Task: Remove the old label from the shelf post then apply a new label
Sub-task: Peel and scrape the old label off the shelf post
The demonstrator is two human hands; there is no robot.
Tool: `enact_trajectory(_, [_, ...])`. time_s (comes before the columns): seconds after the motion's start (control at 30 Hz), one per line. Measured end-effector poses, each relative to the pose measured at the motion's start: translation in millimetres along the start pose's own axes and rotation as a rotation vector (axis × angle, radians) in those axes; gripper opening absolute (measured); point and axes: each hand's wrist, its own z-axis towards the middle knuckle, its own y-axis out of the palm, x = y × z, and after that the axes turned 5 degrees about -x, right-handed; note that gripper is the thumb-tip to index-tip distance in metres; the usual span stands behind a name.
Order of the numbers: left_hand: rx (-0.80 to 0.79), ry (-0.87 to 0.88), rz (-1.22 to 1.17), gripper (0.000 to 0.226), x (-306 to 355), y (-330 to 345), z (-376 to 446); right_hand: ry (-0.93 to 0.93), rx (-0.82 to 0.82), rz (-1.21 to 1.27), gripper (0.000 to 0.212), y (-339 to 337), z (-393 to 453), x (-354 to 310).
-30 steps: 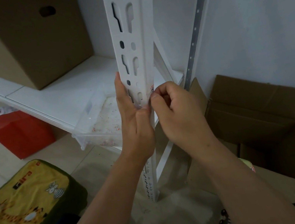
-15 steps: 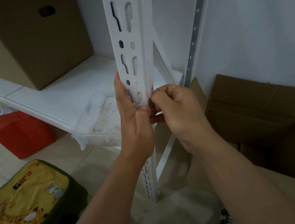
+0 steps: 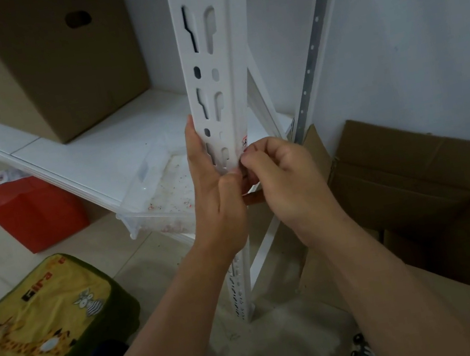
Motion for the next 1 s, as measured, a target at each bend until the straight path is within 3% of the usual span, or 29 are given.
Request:
enact_trajectory(0.17, [-0.006,-0.022,-0.059,0.072,0,0,1,-0.028,0.064,-0.026,0.02,2,2,-1])
enact_trajectory(0.43, [0.034,-0.039,0.028,0.078,-11,-3,1,0.109,0.009,0.326,0.025,-2,3,1])
enact_trajectory(0.83, [-0.024,-0.036,-0.001,0.079,1,-2,0,-0.033,0.08,-0.067,0.02,1,5,10])
enact_trajectory(1.0, [0.01,-0.008,0.023,0.078,-3,-3,0,0.063,0.052,0.262,0.019,-4,-1,15])
